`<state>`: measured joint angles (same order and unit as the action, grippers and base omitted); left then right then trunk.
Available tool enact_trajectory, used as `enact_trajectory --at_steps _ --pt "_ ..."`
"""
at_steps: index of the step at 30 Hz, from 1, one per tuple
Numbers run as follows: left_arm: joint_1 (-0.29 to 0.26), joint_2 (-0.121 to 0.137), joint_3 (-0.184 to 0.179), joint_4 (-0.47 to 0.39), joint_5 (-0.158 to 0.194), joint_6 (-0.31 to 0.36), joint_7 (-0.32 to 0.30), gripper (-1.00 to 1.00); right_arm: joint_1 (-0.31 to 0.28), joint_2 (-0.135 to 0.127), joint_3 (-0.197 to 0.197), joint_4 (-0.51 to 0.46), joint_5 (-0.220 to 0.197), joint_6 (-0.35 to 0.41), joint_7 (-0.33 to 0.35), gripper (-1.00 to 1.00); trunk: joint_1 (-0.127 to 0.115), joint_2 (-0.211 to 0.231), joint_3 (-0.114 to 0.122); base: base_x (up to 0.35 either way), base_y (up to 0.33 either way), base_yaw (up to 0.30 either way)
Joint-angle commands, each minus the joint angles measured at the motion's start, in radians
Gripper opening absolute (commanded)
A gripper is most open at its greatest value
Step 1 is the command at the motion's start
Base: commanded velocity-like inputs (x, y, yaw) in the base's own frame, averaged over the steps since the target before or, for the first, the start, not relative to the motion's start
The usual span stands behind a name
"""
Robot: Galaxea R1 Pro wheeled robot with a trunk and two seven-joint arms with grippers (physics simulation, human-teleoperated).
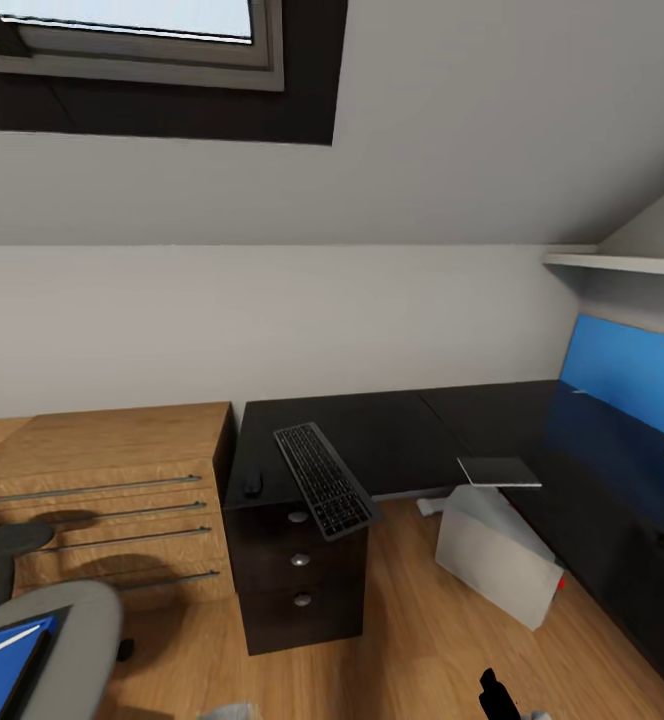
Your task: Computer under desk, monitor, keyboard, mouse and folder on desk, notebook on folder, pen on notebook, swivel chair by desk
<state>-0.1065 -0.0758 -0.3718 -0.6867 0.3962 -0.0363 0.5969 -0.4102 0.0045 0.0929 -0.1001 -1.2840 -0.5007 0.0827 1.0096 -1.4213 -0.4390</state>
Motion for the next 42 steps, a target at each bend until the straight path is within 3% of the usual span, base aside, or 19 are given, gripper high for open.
enact_trajectory --at_steps 1,8,18,26,31,32,33,42 --pt "-0.001 -0.005 -0.006 -0.001 0.010 -0.010 0.031 1.00 -0.001 0.001 0.008 0.002 -0.011 -0.018 0.005 1.00 -0.004 0.007 0.002 0.000 0.000 0.000" --pt "-0.001 -0.018 -0.006 -0.001 0.010 -0.028 0.073 1.00 -0.001 0.002 0.008 0.004 -0.010 -0.092 0.005 1.00 -0.031 0.056 0.024 0.000 0.000 0.000" --pt "-0.001 -0.019 -0.005 0.001 0.010 -0.027 0.078 1.00 -0.001 0.001 0.010 0.005 -0.008 -0.102 0.006 1.00 -0.069 0.126 0.055 -0.009 -0.009 0.033" --pt "-0.001 -0.019 -0.006 0.004 0.012 -0.024 0.079 1.00 -0.001 0.001 0.010 0.005 0.004 -0.106 0.006 1.00 -0.100 0.182 0.080 -0.143 -0.203 0.202" --pt "-0.001 -0.019 -0.006 0.004 0.011 -0.024 0.081 1.00 -0.001 0.002 0.010 0.009 0.045 -0.106 0.006 1.00 -0.119 0.217 0.096 -0.134 -0.299 0.239" --pt "-0.001 -0.019 -0.006 0.004 0.011 -0.025 0.083 1.00 -0.001 0.002 0.010 0.022 0.089 -0.107 0.006 1.00 -0.123 0.224 0.099 -0.047 -0.192 0.245" --pt "-0.001 -0.020 -0.006 0.003 0.011 -0.025 0.084 1.00 -0.001 0.002 0.010 0.025 0.105 -0.107 0.006 1.00 -0.127 0.231 0.102 -0.030 -0.123 0.246" --pt "-0.001 -0.021 -0.007 0.003 0.010 -0.025 0.080 1.00 -0.001 0.002 0.011 0.031 0.151 -0.107 0.006 1.00 -0.161 0.294 0.131 -0.011 -0.046 0.247"
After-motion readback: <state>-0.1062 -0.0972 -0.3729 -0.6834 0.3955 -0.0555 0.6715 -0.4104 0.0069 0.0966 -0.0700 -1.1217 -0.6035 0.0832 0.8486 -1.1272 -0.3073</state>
